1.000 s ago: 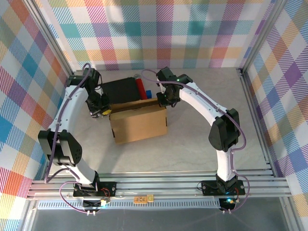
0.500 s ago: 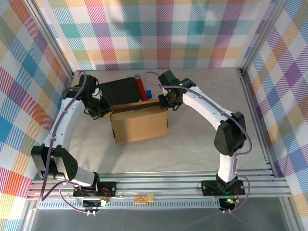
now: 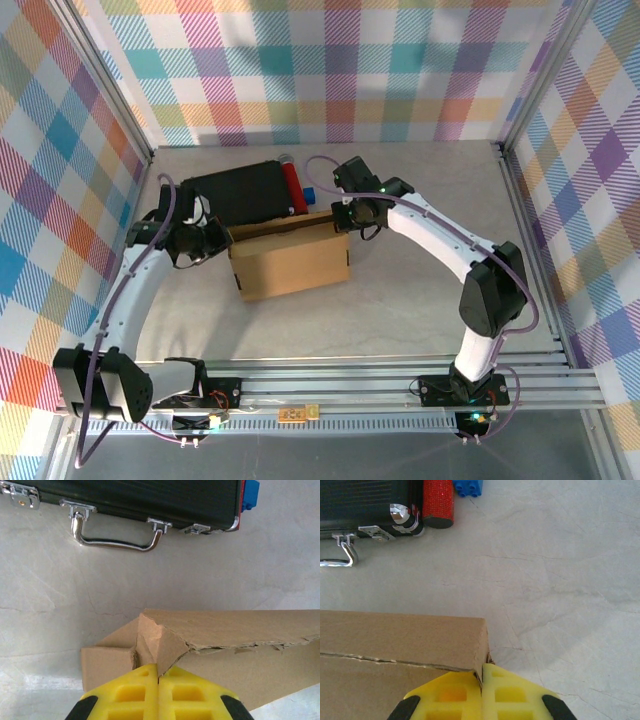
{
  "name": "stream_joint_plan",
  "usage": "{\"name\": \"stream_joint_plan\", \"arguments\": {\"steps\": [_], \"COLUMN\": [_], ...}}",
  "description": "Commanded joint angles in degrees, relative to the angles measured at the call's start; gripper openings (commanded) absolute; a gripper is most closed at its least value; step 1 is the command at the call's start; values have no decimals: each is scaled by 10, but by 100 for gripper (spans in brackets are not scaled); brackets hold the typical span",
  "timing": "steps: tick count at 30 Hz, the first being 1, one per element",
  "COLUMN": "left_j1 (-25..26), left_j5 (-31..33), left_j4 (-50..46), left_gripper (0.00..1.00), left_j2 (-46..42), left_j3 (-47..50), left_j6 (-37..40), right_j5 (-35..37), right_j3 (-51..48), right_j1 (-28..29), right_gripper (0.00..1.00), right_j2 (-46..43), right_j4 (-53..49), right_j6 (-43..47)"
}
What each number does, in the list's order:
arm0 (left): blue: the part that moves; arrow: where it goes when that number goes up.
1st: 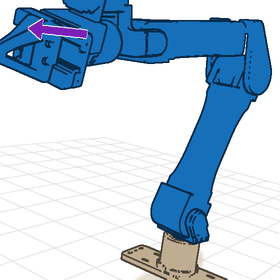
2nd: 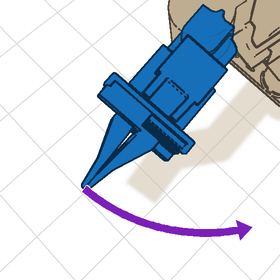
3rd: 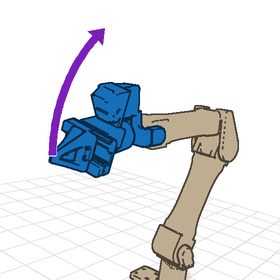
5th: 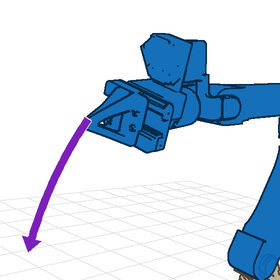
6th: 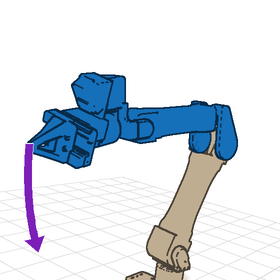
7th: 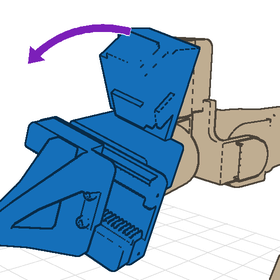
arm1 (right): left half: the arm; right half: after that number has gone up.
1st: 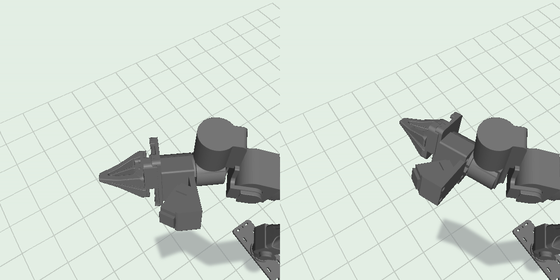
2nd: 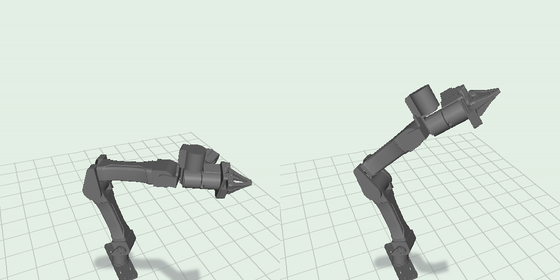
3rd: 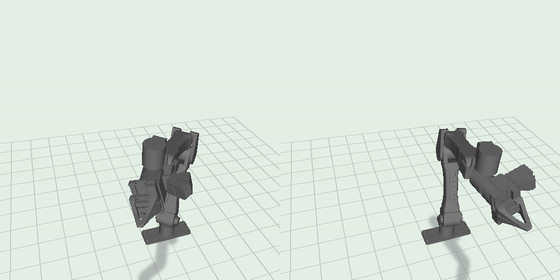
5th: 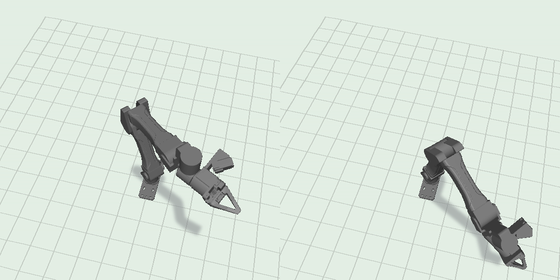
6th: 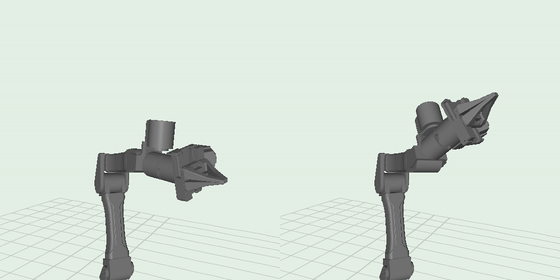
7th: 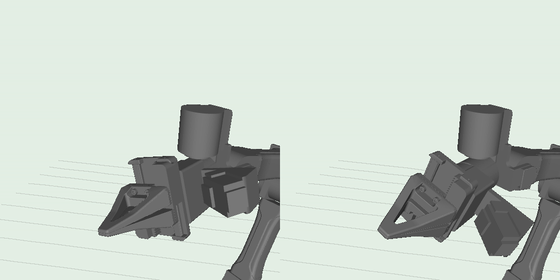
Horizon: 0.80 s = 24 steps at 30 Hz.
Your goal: Fold the paper box
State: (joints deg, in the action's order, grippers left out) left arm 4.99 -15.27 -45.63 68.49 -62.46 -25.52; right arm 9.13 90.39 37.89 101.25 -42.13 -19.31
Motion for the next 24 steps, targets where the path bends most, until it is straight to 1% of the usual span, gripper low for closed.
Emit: {"name": "stream_joint_plan", "arguments": {"steps": [1, 5, 7, 13, 17, 24], "left_j1": [7, 21, 35, 76, 83, 84], "left_j5": [15, 18, 24, 71, 85, 79], "left_j4": [44, 62, 77, 101, 106, 102], "left_gripper": [0, 0, 0, 0, 0, 0], "left_j2": [-37, -70, -90, -142, -166, -173], "left_j3": [24, 54, 76, 138, 159, 160], "left_j6": [2, 2, -2, -11, -9, 1], "right_j5": [23, 29, 32, 40, 42, 47], "right_j3": [-26, -53, -67, -98, -109, -124], "right_j1": [5, 10, 16, 24, 24, 24], "right_gripper": [0, 0, 0, 0, 0, 0], "right_j2": [-23, -42, -51, -66, -73, -88], "right_j4": [3, 15, 22, 34, 37, 39], "right_j6": [-23, -39, -46, -70, -75, -73]}}
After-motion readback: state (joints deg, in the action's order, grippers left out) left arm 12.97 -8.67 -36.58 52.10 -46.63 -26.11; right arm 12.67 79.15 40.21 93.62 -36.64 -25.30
